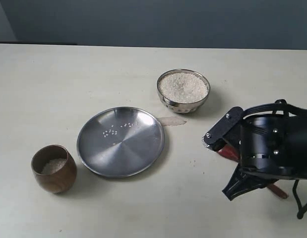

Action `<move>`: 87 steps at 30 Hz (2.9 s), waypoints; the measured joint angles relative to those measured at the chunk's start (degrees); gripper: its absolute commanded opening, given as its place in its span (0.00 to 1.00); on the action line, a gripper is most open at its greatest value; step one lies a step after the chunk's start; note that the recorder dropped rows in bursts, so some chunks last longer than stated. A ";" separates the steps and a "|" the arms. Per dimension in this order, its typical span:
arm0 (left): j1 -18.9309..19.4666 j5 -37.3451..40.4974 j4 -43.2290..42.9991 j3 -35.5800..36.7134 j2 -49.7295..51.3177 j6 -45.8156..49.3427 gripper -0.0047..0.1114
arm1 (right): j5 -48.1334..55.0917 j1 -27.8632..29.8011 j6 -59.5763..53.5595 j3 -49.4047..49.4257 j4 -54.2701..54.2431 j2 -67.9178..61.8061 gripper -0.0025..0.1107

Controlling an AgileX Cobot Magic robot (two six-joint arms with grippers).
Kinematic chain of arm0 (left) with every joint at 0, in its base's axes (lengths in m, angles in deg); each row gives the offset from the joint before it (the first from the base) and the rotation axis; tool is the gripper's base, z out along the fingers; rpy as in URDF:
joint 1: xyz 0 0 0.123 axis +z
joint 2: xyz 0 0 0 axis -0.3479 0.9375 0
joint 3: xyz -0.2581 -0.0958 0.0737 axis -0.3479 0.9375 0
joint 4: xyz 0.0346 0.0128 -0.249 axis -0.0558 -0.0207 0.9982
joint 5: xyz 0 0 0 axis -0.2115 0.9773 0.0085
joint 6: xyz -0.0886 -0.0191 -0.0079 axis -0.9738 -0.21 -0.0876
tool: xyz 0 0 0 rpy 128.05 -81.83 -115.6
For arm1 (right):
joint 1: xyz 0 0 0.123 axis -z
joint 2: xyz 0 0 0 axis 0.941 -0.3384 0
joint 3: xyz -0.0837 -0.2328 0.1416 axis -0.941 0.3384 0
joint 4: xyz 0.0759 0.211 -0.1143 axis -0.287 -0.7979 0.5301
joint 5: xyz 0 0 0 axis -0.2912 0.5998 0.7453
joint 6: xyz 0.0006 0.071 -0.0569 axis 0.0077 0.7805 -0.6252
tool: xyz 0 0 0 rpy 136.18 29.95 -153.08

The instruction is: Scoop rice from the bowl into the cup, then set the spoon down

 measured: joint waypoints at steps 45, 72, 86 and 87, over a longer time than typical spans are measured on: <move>0.00 0.00 -0.23 0.00 0.00 0.00 0.04 | -26.03 11.67 31.71 1.68 26.83 -11.24 0.39; 0.00 0.00 -0.23 0.00 0.00 0.00 0.04 | -33.05 23.24 9.38 1.03 0.38 -9.87 0.02; 0.00 0.00 -0.34 0.00 0.00 0.00 0.04 | -27.62 23.12 -36.60 1.92 -44.82 0.78 0.02; 0.00 0.00 -0.34 0.00 0.00 0.00 0.04 | -25.62 23.12 -36.73 1.92 -44.35 3.74 0.02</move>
